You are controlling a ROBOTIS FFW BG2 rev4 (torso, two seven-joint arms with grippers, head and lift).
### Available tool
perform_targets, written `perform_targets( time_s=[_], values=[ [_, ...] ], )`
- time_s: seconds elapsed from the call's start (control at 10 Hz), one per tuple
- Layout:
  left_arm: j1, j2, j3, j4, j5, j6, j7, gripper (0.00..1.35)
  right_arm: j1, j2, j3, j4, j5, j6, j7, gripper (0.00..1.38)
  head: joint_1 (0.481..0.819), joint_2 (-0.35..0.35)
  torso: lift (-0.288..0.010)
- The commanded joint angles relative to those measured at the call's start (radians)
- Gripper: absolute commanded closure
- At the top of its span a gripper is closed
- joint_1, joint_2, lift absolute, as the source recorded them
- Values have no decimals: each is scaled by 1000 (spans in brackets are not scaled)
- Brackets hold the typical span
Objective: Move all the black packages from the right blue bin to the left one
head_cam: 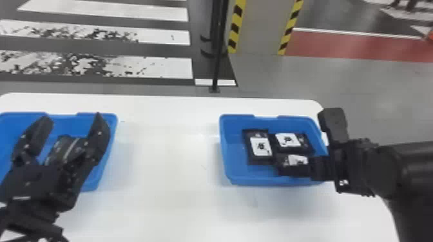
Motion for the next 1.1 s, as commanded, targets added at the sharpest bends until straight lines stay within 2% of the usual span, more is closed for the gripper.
perform_targets(
  time_s=[0.0,0.2,0.3,0.4,0.5,0.7,1.0],
  values=[
    [0,-1,1,0,0,-2,0,282,-7,-1,2,8,-16,6,-1,834,695,-148,-181],
    [2,-1,1,2,0,-2,0,282,-9,-2,2,30,-34,6,2,1090,695,-143,-181],
    [2,-1,3,2,0,-5,0,282,-4,-2,0,57,-62,6,11,1170,695,-141,-181],
    [2,-3,3,2,0,-7,0,282,3,-2,-2,70,-68,-15,14,1193,695,-135,-181],
    [2,-3,3,2,0,-10,0,282,18,-1,-4,65,-64,-64,16,1262,695,-129,-181],
    [5,-3,3,2,0,-29,0,282,79,9,-40,-4,-90,-147,20,1265,695,-126,-181],
    [5,-3,1,7,-4,-95,0,275,126,10,-68,-90,-194,-287,42,1265,695,-103,-181]
  ],
)
